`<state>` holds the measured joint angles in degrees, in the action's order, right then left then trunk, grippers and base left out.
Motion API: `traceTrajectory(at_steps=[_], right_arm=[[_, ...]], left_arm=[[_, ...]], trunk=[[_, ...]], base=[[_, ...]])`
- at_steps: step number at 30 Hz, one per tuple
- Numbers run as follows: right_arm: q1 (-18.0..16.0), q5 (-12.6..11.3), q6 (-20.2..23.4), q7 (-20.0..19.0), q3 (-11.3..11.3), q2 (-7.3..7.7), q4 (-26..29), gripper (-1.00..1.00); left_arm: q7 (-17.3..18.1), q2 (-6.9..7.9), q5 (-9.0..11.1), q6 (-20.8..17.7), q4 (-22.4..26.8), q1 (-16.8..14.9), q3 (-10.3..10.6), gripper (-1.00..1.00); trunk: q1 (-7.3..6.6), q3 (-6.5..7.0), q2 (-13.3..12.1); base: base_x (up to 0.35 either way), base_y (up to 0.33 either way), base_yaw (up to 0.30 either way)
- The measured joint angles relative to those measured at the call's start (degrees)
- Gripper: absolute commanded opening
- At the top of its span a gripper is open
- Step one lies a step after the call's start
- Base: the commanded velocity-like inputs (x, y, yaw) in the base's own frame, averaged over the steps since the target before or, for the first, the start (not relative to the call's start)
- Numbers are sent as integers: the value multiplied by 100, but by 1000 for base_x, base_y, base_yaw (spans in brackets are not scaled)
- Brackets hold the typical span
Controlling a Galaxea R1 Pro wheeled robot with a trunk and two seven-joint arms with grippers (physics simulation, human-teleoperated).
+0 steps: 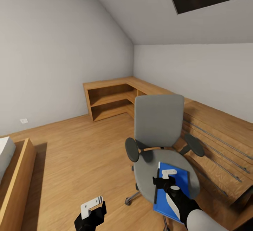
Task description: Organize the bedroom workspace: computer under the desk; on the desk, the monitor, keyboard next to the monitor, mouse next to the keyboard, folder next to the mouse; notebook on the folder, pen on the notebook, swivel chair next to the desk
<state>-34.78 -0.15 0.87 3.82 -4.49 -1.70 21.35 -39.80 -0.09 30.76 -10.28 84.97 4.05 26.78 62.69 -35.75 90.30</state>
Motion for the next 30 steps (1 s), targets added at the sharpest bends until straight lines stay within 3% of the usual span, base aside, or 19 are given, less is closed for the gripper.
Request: traceTrajectory(at_steps=[21, 24, 30], right_arm=[[0, -5, 0, -6, 14, 19, 163, 100], [9, -6, 21, -7, 21, 37, 535, 100], [318, -21, 387, -9, 20, 109, 2060, 100]], left_arm=[[-5, 0, 8, 0, -9, 0, 1, 100], [-7, 0, 13, 0, -9, 0, -3, 100], [-8, 3, 17, 0, -9, 1, -32, 100]], trunk=[[-461, 377, -842], [-527, 431, -963], [-659, 539, -1204]], base=[[0, 0, 0], [0, 0, 0], [0, 0, 0]])
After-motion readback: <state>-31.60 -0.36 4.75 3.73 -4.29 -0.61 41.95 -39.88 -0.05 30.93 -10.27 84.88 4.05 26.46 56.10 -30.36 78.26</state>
